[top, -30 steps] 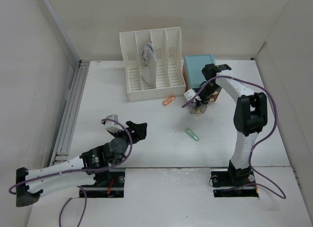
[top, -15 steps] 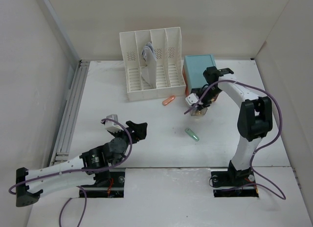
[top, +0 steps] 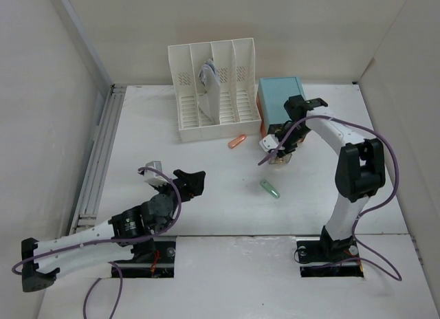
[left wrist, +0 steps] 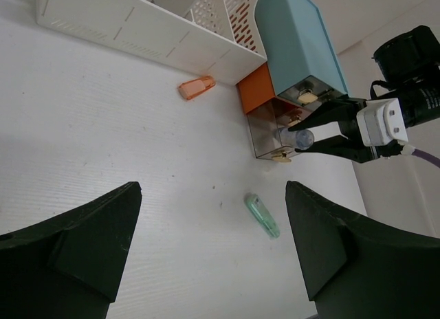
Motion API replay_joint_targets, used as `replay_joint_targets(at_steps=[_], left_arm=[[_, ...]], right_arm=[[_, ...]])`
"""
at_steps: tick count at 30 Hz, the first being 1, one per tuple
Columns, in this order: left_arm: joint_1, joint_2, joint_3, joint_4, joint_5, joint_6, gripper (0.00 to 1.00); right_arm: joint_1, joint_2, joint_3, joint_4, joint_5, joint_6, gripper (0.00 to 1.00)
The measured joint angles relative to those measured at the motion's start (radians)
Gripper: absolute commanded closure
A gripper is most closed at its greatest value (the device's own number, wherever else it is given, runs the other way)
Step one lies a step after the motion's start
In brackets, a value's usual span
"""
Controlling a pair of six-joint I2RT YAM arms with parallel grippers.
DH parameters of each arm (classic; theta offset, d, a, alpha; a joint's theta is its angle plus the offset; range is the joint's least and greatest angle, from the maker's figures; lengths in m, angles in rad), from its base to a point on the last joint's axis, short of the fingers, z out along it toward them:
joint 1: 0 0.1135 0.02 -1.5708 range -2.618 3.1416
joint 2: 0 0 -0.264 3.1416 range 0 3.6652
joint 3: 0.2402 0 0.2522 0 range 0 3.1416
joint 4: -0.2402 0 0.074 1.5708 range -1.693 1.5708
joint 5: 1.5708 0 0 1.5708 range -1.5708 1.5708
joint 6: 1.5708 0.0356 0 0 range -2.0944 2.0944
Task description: Organize the desk
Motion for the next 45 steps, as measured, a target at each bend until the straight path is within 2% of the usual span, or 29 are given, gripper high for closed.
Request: replay_joint_targets(at_steps=[11,21,35,45], left_arm=[[0.0,-0.028,0.0,-0.011,0.0,-0.001,0.17],[0.0,-0.034,0.0,-0.024,0.0,-0.002,0.17],[0.0,-0.034,0.0,-0.024,-0.001,-0.002,0.17],[0.0,-0.043,0.0,-0.024,-0.001,-0.002,0.17]], right_arm=[[0.016,0.071,0.133,-0.087,0.058,0.044,1.0],[0.047,0.121,0.206,-0.098,0.124,0.07,1.0],[0.109,0.121,0.216,-0.092,0.266,0.103,1.0],[0.145,0.08,0.166,-0.046,0.359,0.124,1.0]])
